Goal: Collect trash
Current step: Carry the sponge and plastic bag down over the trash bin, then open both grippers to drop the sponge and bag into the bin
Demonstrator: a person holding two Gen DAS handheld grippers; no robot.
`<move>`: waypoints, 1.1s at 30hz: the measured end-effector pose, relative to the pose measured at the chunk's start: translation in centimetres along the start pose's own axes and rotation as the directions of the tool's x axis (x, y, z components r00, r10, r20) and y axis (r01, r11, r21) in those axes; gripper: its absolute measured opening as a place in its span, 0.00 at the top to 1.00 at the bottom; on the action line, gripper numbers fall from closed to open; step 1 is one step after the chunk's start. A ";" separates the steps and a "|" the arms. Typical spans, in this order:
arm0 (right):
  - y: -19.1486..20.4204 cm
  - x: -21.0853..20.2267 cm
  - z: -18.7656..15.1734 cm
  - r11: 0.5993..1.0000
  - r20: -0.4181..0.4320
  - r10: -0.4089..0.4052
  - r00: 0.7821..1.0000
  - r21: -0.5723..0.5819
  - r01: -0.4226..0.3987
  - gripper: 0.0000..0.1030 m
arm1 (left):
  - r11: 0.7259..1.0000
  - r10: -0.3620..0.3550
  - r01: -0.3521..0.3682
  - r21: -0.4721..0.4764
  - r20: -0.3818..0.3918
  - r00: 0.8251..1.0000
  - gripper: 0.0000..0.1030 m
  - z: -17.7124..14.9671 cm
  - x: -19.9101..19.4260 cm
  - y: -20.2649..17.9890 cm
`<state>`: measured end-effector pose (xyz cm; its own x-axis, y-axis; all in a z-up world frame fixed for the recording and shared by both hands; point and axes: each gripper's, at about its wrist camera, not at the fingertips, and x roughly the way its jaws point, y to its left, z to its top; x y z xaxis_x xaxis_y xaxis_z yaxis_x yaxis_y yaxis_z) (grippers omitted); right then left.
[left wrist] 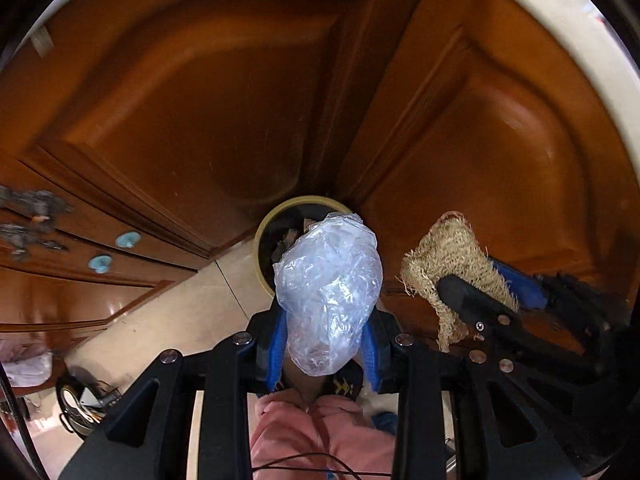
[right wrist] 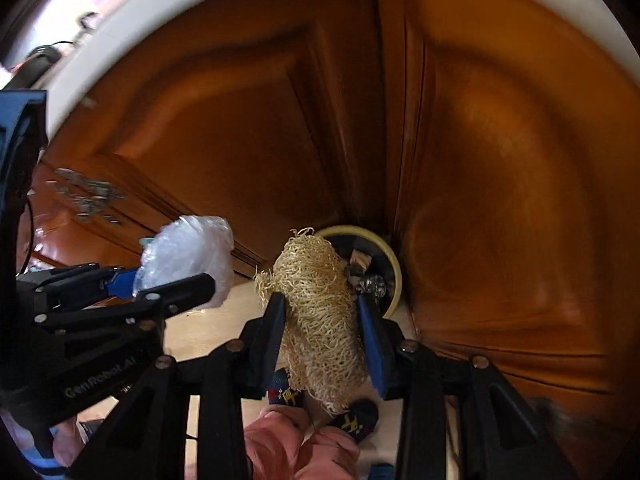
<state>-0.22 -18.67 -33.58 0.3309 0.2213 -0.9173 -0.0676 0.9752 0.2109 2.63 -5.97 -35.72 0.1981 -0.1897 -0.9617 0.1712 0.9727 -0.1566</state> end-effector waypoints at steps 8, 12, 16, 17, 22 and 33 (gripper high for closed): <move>-2.9 10.2 0.0 0.994 -0.060 -0.022 0.998 0.105 0.029 0.63 | 1.000 -0.025 0.025 0.005 -0.015 1.000 0.70 1.3 9.4 2.4; -4.0 13.5 0.2 0.988 -0.073 -0.026 0.997 0.152 0.037 0.61 | 0.999 -0.035 0.035 0.028 -0.015 0.999 0.68 2.0 12.6 2.6; -5.4 15.5 0.5 0.982 -0.083 -0.022 0.996 0.183 0.037 0.56 | 0.997 -0.032 0.032 0.071 -0.008 0.999 0.61 2.5 14.1 2.5; -5.4 15.7 0.6 0.982 -0.083 -0.024 0.996 0.184 0.040 0.56 | 0.996 -0.028 0.028 0.082 -0.009 1.000 0.56 2.6 14.4 2.5; -5.5 16.5 0.8 0.981 -0.099 -0.026 0.995 0.187 0.044 0.51 | 0.995 -0.008 0.008 0.096 -0.001 1.000 0.18 2.6 15.0 3.6; -4.9 16.6 0.6 0.983 -0.100 -0.048 0.994 0.171 0.065 0.41 | 0.997 0.043 -0.044 0.059 0.005 0.999 0.06 1.9 13.4 5.1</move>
<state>6.17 -19.75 -49.60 0.2376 0.1735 -0.9557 0.1165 0.9717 0.2053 8.00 -3.80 -48.97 0.2104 -0.1479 -0.9664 0.2190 0.9705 -0.1008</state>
